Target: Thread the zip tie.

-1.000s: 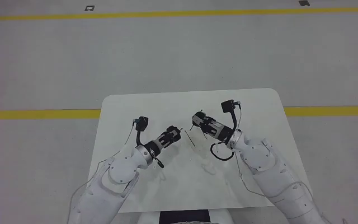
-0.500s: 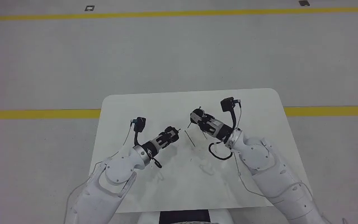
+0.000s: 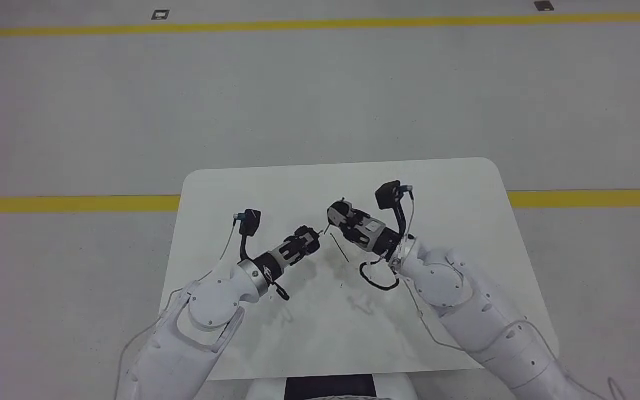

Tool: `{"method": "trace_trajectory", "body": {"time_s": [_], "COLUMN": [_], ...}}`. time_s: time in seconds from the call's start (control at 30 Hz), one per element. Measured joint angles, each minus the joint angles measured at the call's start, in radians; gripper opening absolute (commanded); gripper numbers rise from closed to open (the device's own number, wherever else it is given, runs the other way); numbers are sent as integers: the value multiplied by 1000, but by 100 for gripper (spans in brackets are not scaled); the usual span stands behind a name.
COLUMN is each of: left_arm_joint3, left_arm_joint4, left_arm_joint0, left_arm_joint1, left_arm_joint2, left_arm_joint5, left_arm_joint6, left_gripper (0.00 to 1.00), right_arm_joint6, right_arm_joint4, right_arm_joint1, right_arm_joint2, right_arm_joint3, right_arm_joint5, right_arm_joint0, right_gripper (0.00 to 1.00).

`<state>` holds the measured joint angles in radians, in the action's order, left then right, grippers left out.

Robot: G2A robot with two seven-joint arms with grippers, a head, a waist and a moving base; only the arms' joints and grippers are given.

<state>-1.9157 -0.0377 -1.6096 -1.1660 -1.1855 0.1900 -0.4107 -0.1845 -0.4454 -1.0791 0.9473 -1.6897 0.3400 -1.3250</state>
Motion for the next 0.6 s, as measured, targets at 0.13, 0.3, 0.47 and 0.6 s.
{"method": "trace_trajectory", "body": {"time_s": [0.13, 0.3, 0.47, 0.6], "left_arm_joint3": [0, 0, 0, 0], "left_arm_joint4": [0, 0, 0, 0], "left_arm_joint0": [0, 0, 0, 0], "left_arm_joint1": [0, 0, 0, 0], "left_arm_joint2": [0, 0, 0, 0], "left_arm_joint5": [0, 0, 0, 0], "left_arm_joint6": [0, 0, 0, 0], "left_gripper": [0, 0, 0, 0], "right_arm_joint6": [20, 18, 33, 81], "right_arm_joint4": [-1, -1, -12, -36], "right_arm_joint1": [2, 2, 0, -1], "right_arm_joint2": [-5, -4, -2, 0], "right_arm_joint3": [-2, -2, -4, 4], "right_arm_joint5": [0, 0, -1, 0], "right_arm_joint0": [-1, -1, -7, -20], "right_gripper": [0, 0, 0, 0]}}
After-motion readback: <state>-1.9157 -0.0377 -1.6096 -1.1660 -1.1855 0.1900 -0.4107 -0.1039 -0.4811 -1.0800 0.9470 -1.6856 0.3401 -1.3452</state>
